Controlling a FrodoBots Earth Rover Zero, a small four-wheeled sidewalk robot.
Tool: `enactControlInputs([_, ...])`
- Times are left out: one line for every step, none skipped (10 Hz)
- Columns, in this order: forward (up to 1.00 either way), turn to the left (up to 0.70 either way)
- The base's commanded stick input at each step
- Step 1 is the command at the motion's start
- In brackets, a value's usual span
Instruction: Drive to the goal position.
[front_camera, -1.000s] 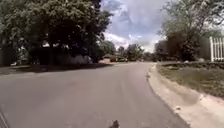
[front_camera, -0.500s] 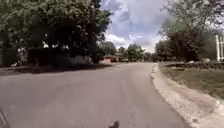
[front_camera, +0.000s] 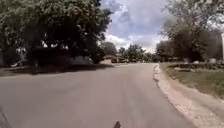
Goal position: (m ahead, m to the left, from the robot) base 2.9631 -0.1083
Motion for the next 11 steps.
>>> enactControlInputs([0.7,0.0])
enactControlInputs([0.7,0.0])
enactControlInputs([0.7,0.0])
enactControlInputs([0.7,0.0])
enactControlInputs([0.7,0.0])
enactControlInputs([0.7,0.0])
enactControlInputs([0.7,0.0])
enactControlInputs([0.7,0.0])
enactControlInputs([0.7,0.0])
enactControlInputs([0.7,0.0])
enactControlInputs([0.7,0.0])
